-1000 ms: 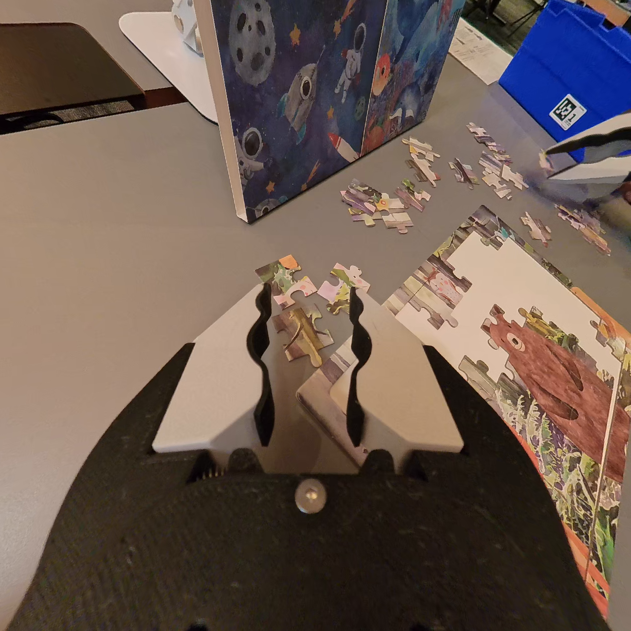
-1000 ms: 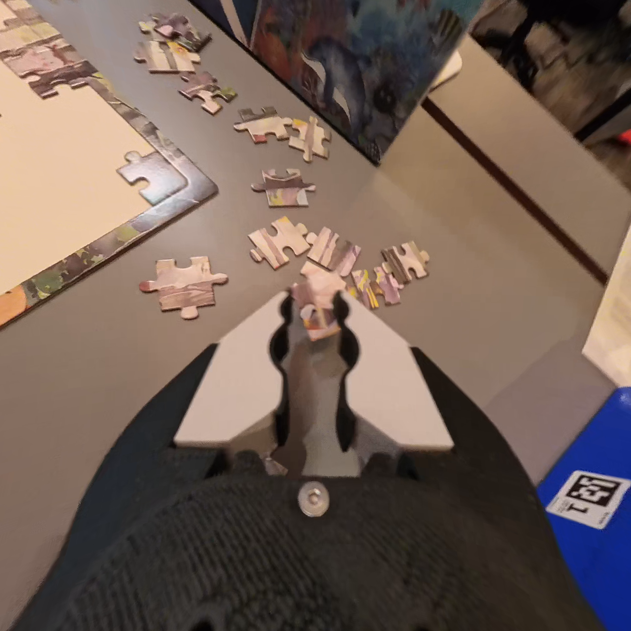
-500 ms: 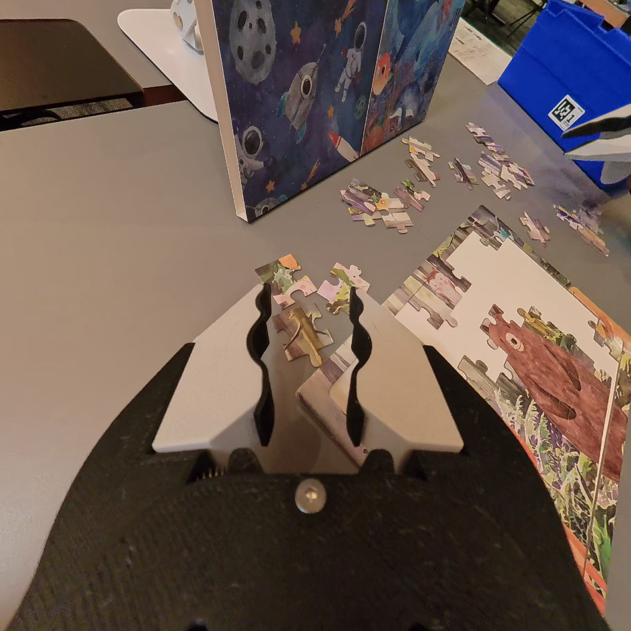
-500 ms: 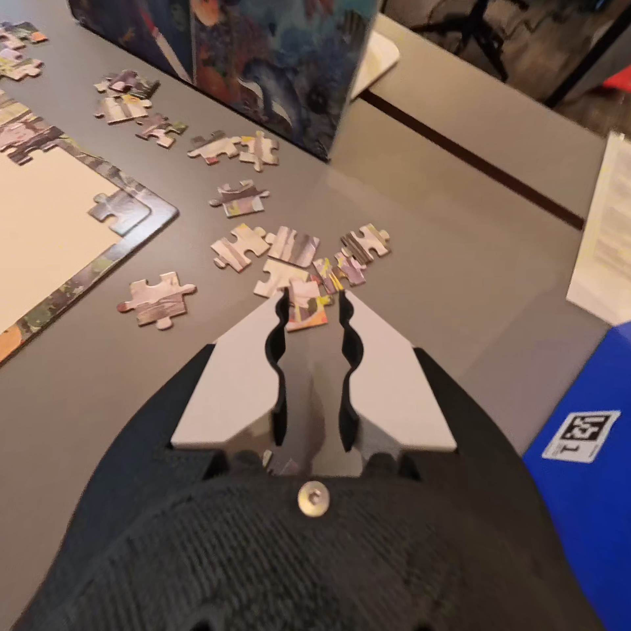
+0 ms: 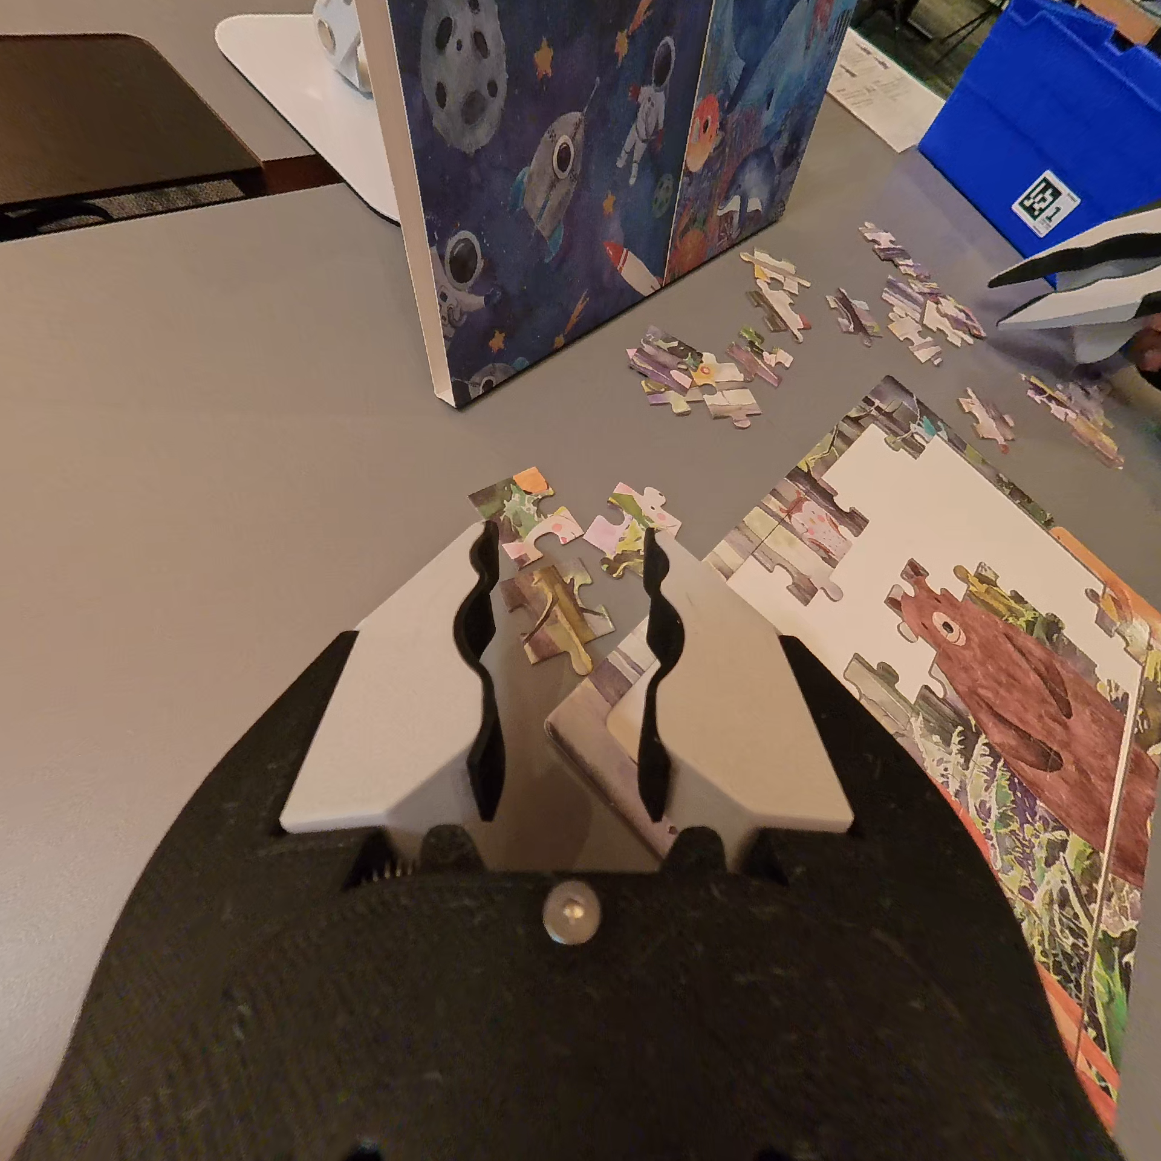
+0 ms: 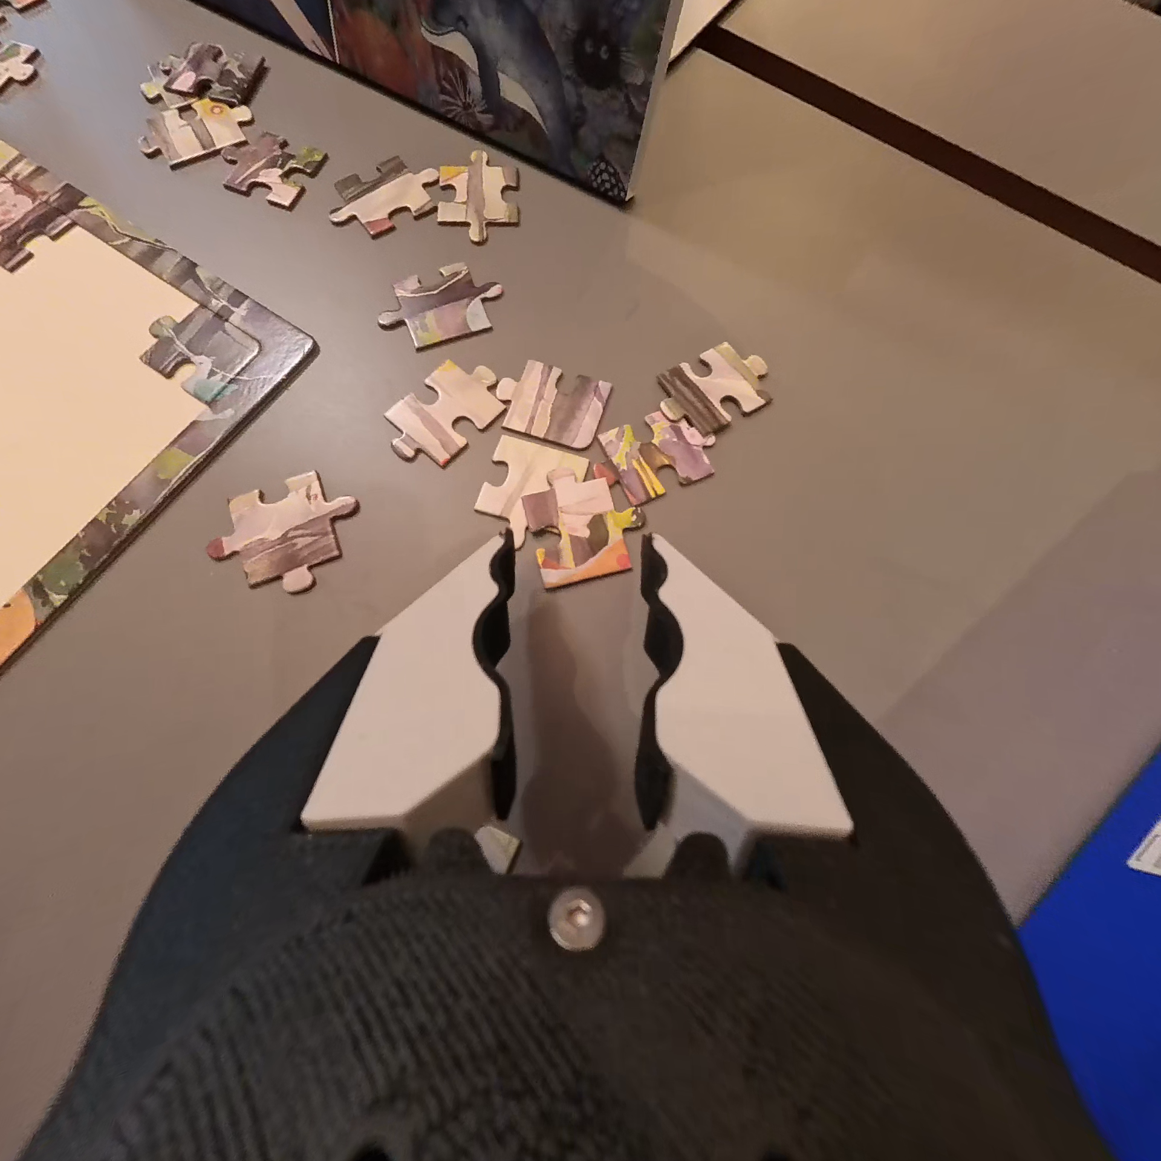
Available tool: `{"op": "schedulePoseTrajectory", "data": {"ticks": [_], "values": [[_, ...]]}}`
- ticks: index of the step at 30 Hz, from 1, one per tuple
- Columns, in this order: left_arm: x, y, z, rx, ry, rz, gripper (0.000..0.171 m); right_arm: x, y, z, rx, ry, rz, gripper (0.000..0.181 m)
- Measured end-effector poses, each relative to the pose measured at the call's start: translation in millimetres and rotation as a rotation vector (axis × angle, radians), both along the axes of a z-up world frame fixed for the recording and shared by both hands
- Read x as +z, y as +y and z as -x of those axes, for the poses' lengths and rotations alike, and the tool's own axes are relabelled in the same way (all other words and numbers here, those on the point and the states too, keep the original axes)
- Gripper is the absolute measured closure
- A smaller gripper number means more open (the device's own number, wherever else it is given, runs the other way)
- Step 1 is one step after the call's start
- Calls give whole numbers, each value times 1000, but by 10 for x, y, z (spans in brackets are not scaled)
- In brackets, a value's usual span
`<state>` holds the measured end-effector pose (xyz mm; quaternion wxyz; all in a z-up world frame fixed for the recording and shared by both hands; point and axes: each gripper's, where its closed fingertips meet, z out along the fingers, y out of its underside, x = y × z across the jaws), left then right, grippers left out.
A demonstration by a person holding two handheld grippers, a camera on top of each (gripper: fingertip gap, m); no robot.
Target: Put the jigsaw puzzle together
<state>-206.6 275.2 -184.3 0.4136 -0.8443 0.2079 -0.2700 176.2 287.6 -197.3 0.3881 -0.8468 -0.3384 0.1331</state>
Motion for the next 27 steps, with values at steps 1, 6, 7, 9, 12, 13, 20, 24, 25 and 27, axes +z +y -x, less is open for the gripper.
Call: {"op": "schedulePoseTrajectory", "data": {"ticks": [1,6,7,9,12,13,20,24,25,27], "values": [[-1,0,-1,0,1,0,127,-18,6,7,-3,2,5,143],[0,1,-1,0,2,-1,127,-146,17,21,-14,7,52,151],[0,0,0,1,2,-1,127,-146,19,11,-18,4,52,151],[2,1,0,1,2,-2,127,-147,19,-9,-28,-1,56,151],[3,1,1,1,1,-2,127,-142,39,-72,-56,-31,46,152],[3,0,1,1,1,-3,127,-139,52,-109,-71,-47,39,152],[2,0,0,1,1,-2,127,-131,125,-389,-215,-109,35,152],[2,0,0,1,1,-1,127,-107,136,-385,-216,-91,27,150],[2,0,0,1,1,-1,127,-90,137,-373,-211,-86,20,148],[2,0,0,1,0,-1,127,-40,138,-342,-199,-75,0,145]]}}
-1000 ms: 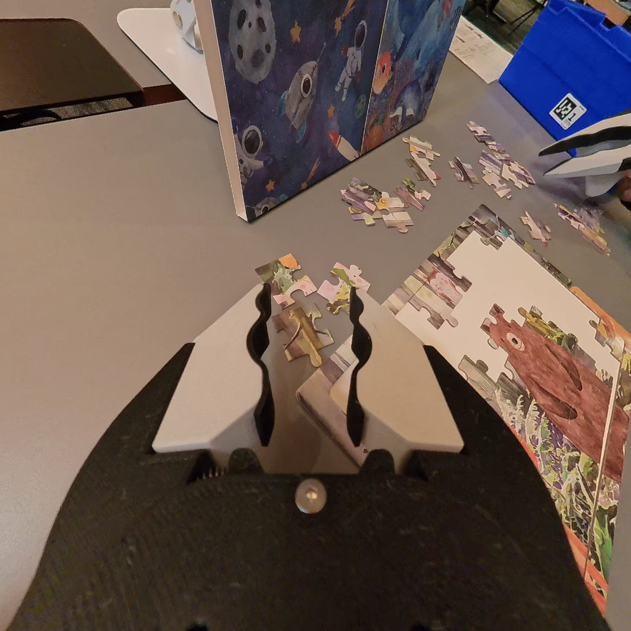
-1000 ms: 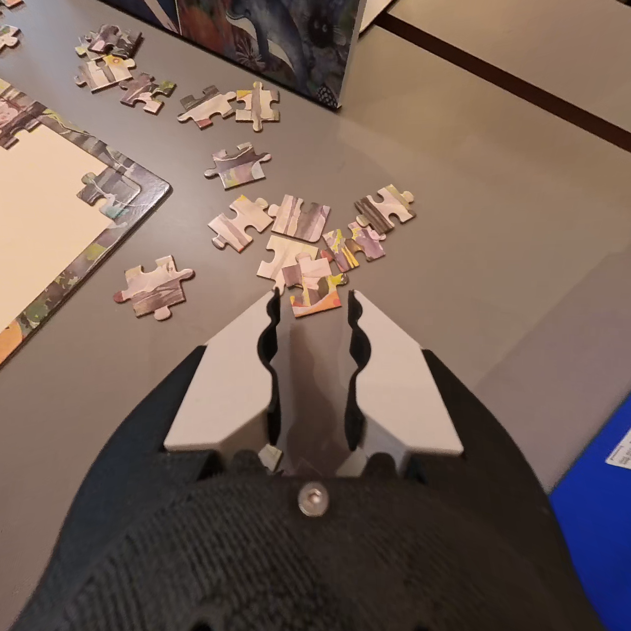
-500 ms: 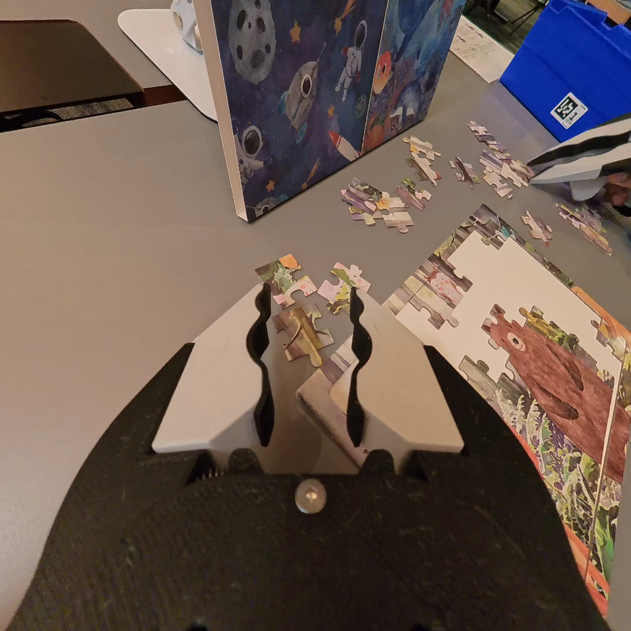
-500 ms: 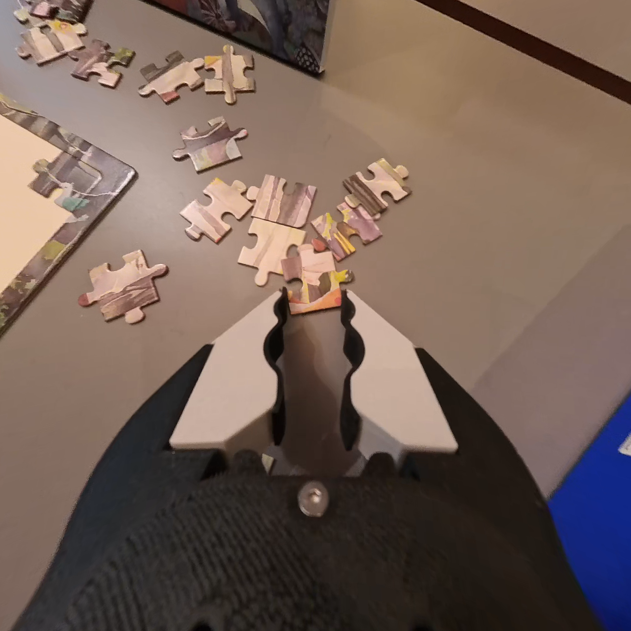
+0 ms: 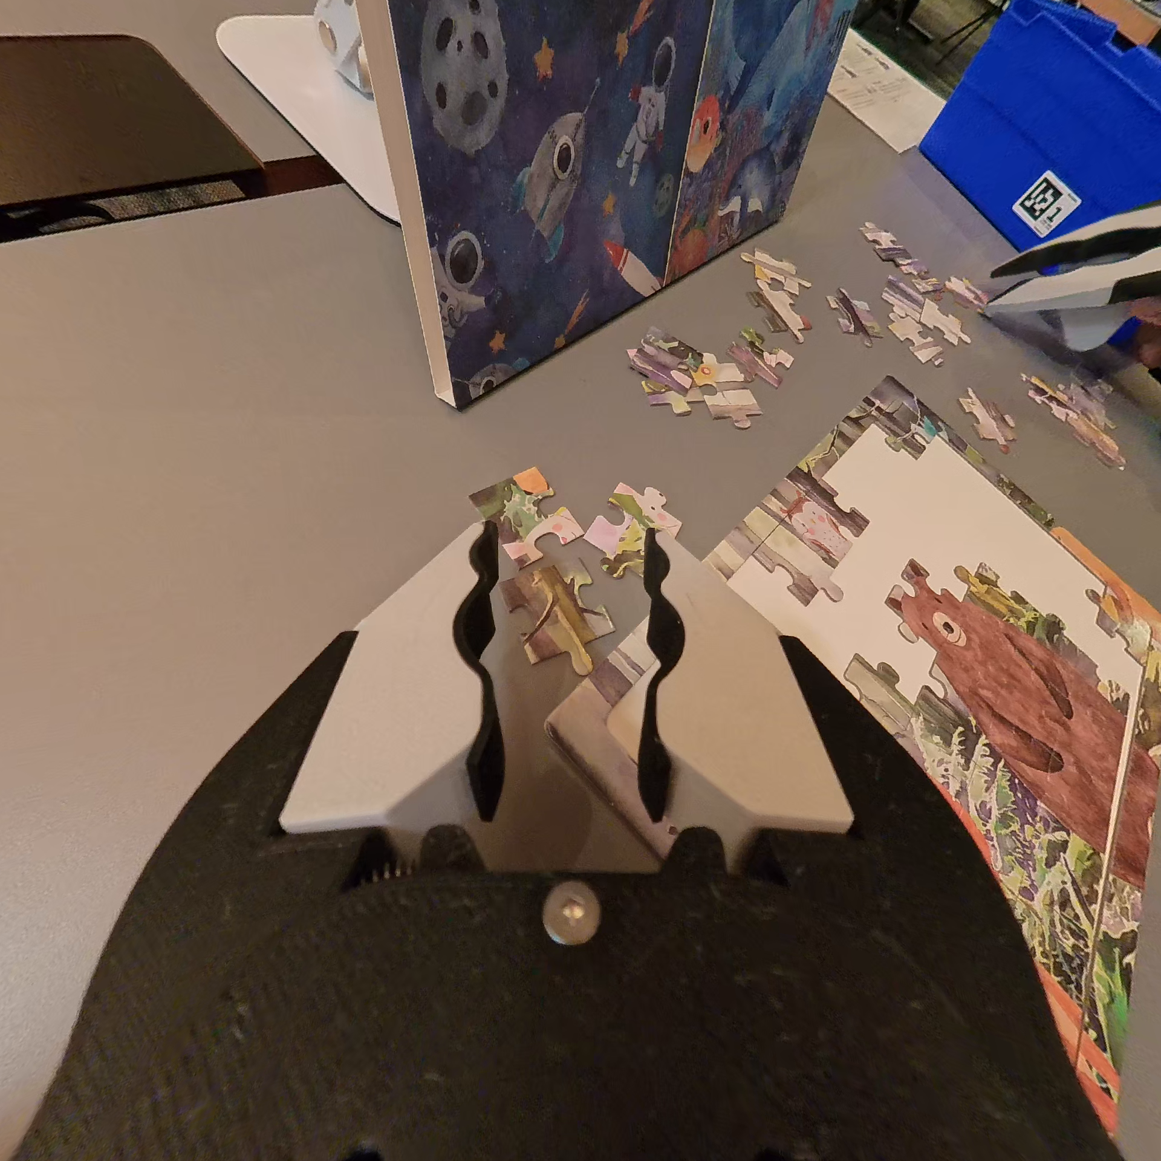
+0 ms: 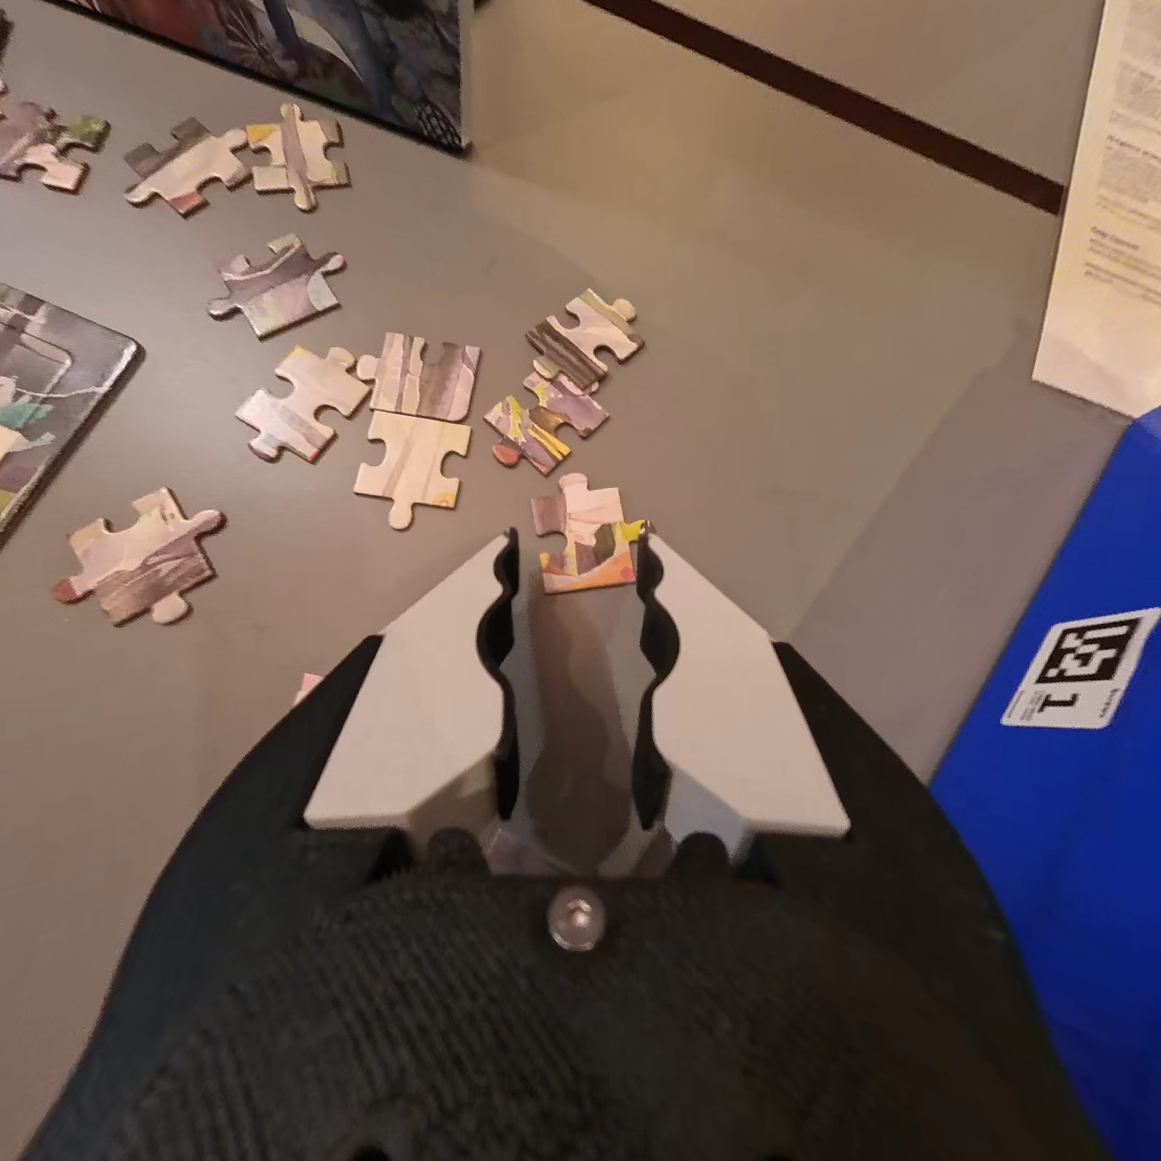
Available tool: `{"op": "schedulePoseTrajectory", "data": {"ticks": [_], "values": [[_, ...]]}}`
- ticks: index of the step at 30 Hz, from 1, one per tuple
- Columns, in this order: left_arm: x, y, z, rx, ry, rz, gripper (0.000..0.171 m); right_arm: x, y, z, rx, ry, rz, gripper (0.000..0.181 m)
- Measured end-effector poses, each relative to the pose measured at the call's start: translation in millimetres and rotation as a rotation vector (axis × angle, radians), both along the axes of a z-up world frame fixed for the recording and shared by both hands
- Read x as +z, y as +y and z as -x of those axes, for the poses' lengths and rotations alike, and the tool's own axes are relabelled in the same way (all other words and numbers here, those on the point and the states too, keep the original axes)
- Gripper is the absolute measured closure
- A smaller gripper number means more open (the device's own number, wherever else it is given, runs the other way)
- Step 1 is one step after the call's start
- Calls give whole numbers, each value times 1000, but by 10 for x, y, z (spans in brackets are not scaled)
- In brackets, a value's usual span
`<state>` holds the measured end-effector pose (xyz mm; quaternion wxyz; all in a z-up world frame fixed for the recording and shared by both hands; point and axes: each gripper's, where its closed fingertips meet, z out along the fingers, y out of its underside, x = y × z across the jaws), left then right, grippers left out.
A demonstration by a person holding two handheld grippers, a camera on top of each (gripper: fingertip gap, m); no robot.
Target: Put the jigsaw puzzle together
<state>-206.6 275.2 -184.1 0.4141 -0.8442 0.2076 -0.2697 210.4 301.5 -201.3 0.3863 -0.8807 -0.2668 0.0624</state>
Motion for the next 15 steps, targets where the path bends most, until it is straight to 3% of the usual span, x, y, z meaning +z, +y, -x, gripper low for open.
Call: {"op": "schedulePoseTrajectory", "data": {"ticks": [15], "values": [[-7,-2,-1,0,4,2,127,547,-7,187,90,153,-227,151]]}}
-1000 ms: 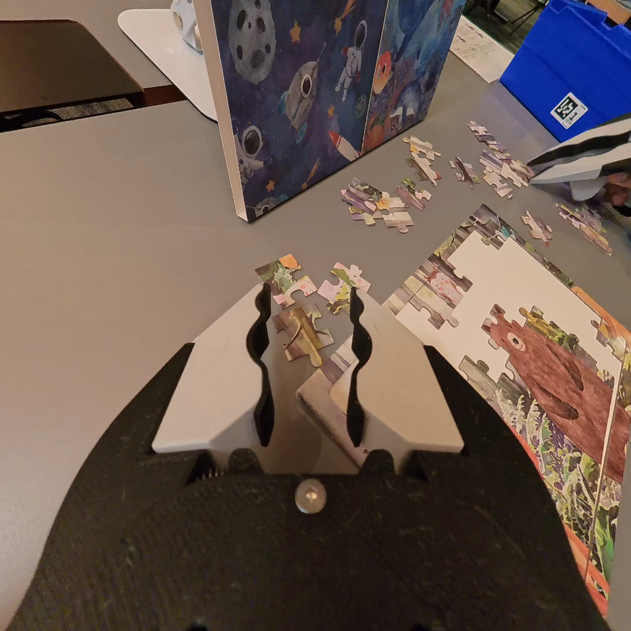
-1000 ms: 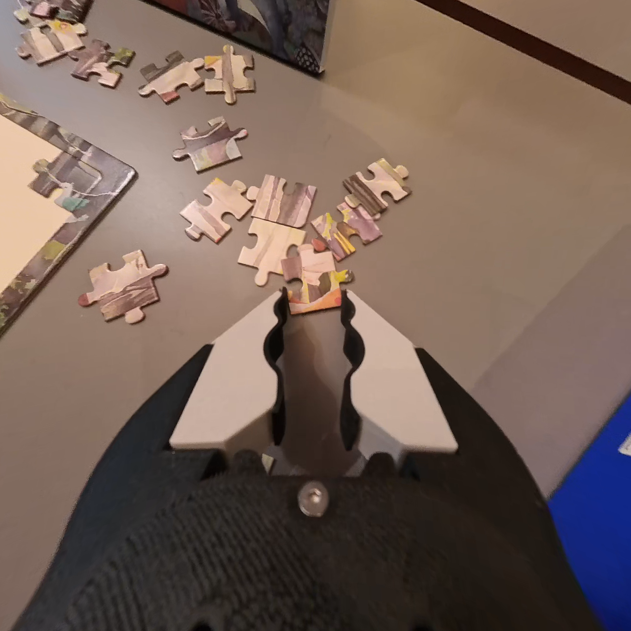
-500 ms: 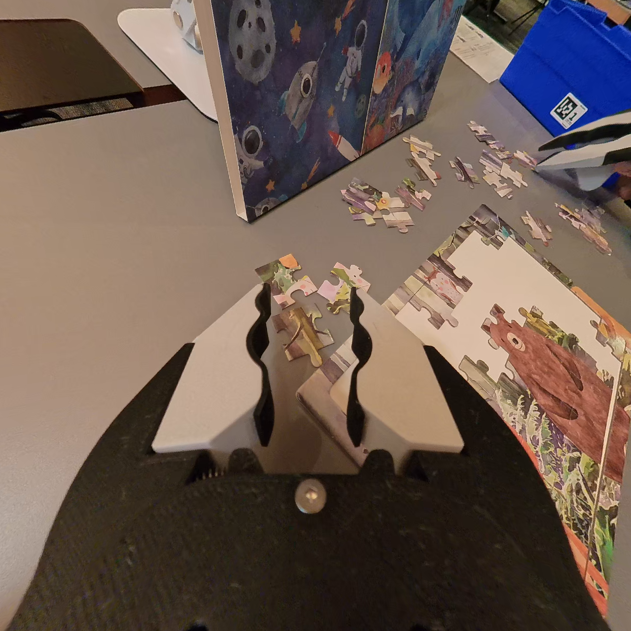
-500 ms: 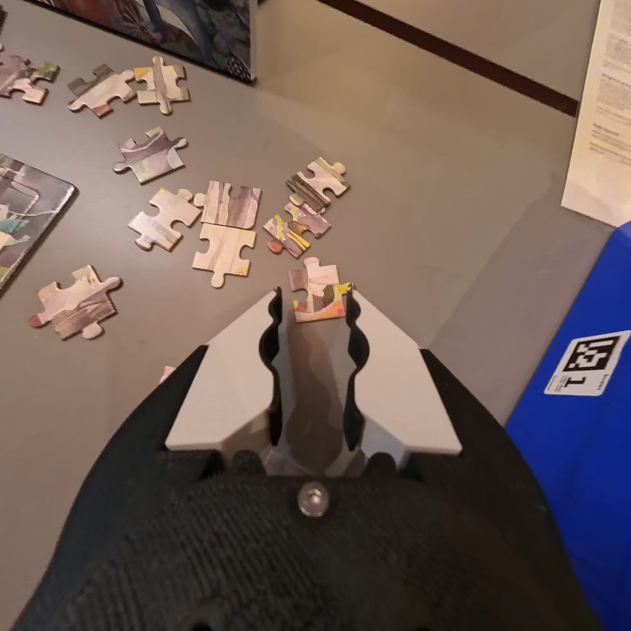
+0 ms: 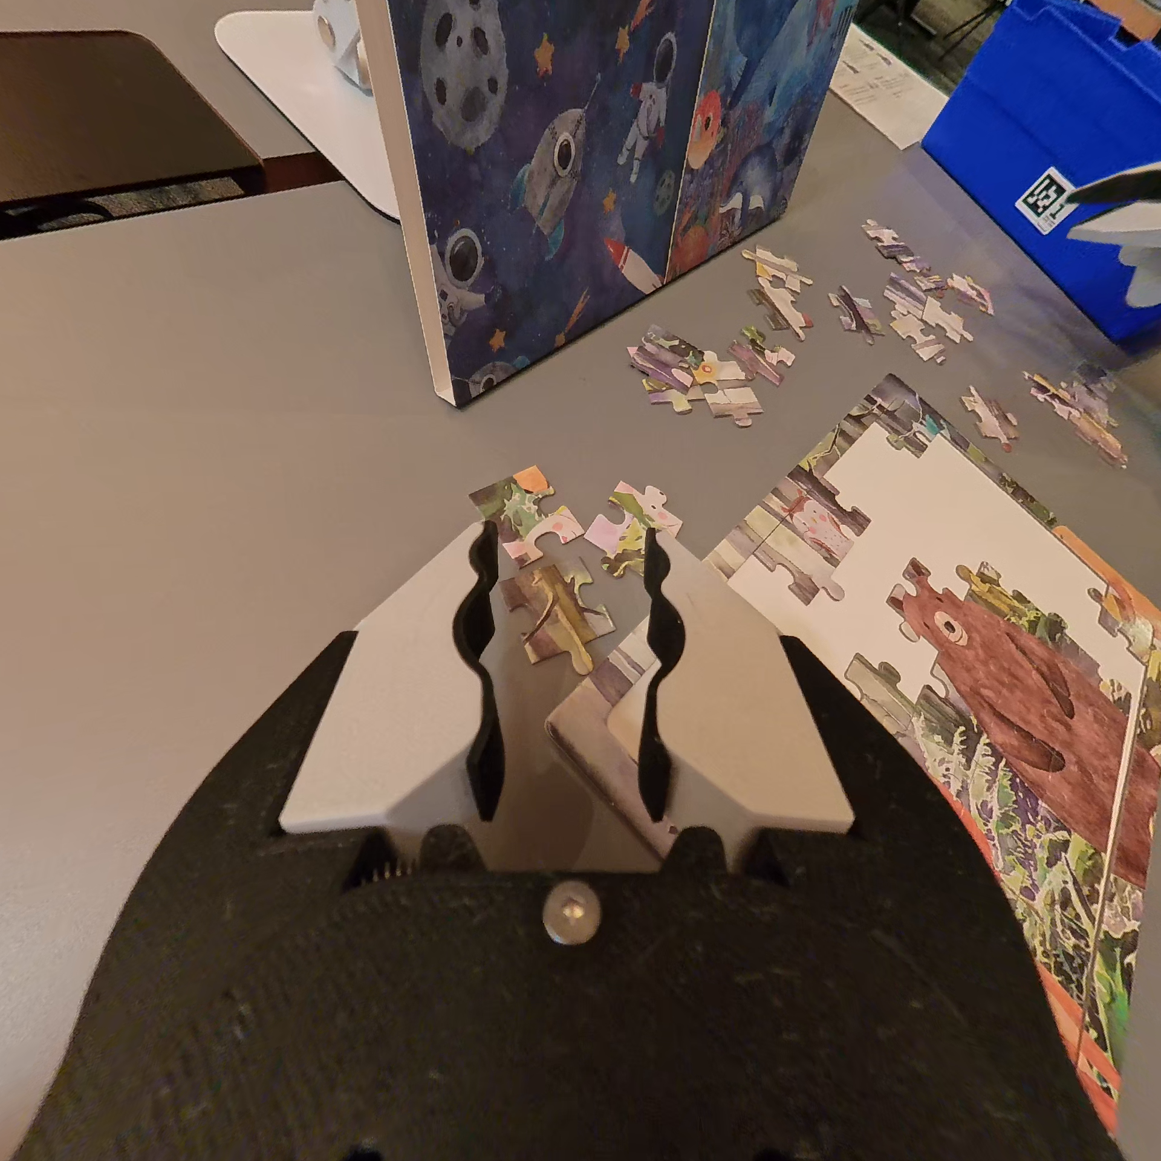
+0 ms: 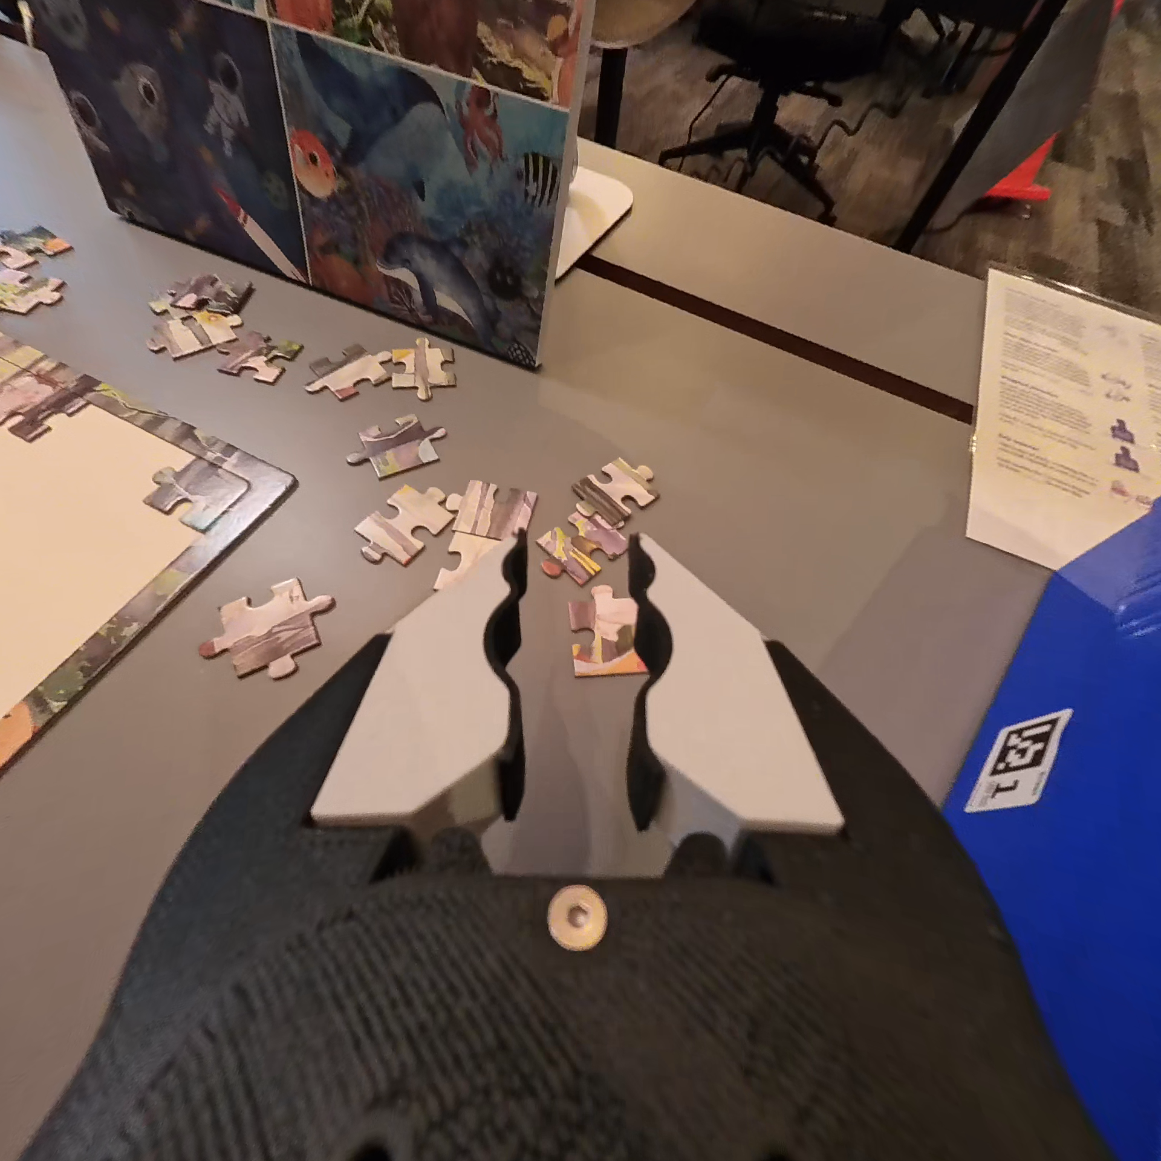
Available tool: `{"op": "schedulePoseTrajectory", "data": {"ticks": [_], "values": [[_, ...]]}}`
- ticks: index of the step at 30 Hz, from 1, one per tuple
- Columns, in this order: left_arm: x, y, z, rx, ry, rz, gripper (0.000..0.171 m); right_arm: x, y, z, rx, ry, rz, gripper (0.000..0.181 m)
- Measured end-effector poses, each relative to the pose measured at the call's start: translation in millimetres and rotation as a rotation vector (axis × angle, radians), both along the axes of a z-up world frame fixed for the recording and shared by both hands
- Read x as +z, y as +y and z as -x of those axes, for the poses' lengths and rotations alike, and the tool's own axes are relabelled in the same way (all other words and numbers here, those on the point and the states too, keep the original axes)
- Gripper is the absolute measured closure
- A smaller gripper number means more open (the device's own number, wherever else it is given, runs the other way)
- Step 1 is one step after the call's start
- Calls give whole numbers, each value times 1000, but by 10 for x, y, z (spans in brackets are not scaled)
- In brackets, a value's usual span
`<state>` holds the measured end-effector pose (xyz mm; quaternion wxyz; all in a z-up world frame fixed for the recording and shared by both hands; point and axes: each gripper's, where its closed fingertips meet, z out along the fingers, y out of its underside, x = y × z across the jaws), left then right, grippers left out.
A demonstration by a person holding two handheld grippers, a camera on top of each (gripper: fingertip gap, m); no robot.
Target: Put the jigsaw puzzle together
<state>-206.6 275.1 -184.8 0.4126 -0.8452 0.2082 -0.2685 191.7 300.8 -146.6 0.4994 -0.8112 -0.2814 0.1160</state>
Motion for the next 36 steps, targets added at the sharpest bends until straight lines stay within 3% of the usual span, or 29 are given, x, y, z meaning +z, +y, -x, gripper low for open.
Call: {"op": "schedulePoseTrajectory", "data": {"ticks": [6,10,14,20,27,36], "values": [[1,0,1,0,-1,0,126,123,-21,39,27,10,-63,156],[-2,-1,-2,0,5,-1,126,556,-102,48,41,60,-272,159],[-1,0,1,1,2,0,126,813,-171,-34,28,116,-370,160],[-2,4,4,3,0,2,126,888,-190,-92,31,186,-378,161],[-5,3,2,1,4,3,126,1073,-282,-84,37,168,-502,167],[-5,4,2,2,2,3,126,1053,-274,-81,44,206,-473,164]]}}
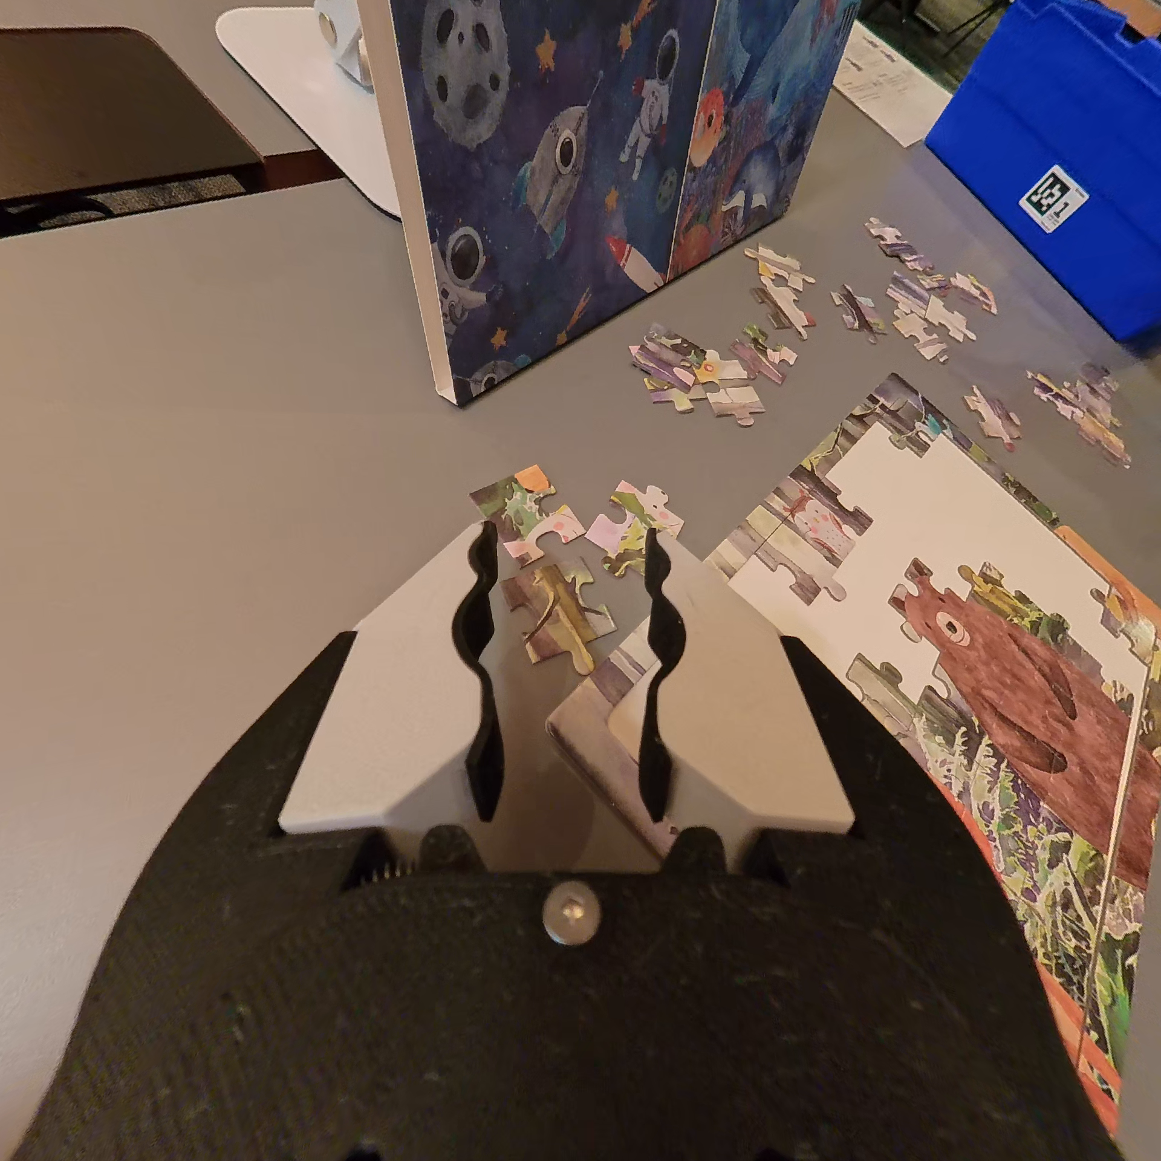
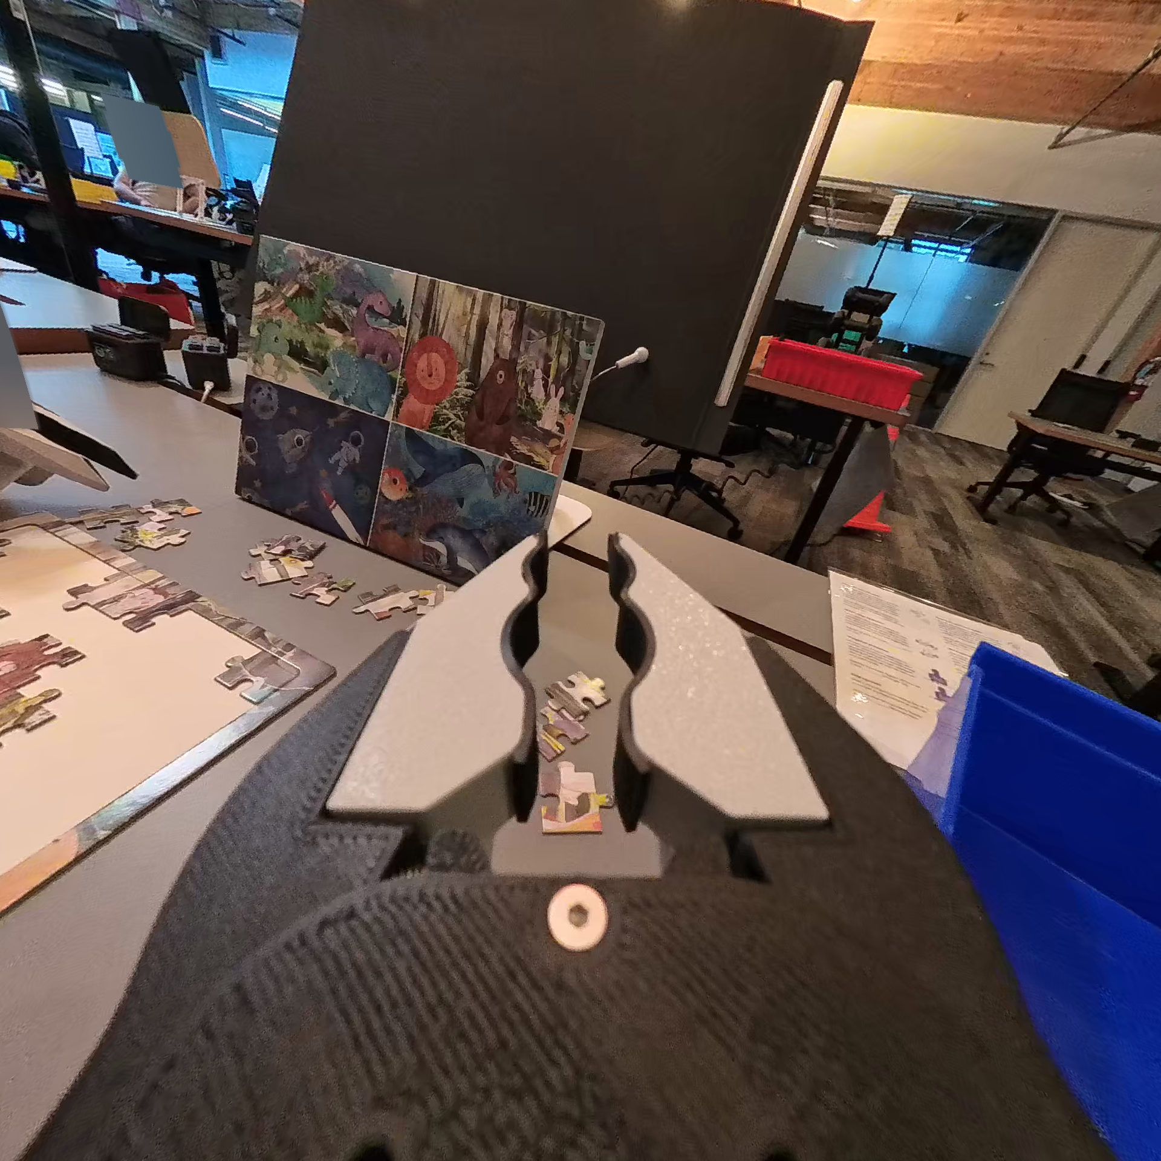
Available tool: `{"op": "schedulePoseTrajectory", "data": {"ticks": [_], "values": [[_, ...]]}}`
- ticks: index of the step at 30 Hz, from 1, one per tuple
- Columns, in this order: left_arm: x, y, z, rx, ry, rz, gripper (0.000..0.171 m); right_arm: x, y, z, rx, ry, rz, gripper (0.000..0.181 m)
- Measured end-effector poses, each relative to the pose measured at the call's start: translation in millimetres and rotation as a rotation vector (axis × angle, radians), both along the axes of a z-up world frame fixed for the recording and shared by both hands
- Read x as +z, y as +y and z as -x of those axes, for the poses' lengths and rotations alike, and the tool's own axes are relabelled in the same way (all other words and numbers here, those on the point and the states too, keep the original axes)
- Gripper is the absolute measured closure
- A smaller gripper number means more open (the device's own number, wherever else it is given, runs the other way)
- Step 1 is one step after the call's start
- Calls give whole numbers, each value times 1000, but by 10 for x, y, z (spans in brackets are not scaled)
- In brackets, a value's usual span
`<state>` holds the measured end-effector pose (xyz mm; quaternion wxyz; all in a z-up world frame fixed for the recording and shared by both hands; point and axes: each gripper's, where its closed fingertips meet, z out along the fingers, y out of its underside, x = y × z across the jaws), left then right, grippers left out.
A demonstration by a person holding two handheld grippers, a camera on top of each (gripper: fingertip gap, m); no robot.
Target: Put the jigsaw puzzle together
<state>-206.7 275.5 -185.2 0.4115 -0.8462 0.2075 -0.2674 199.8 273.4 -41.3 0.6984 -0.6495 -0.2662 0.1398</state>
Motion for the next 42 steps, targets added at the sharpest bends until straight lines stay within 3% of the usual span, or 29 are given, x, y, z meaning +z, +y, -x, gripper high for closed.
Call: {"op": "schedulePoseTrajectory", "data": {"ticks": [31,36,40,42], "values": [[-10,-4,-2,-1,3,2,125,-120,6,159,45,-29,27,161],[-4,-1,3,1,-4,3,125,-219,-142,553,229,-17,86,151],[33,-14,-7,-8,-14,-18,125,-514,-487,1343,528,-2,290,131],[180,-80,-108,-59,-68,-78,125,-744,-758,1753,676,-47,418,124]]}}
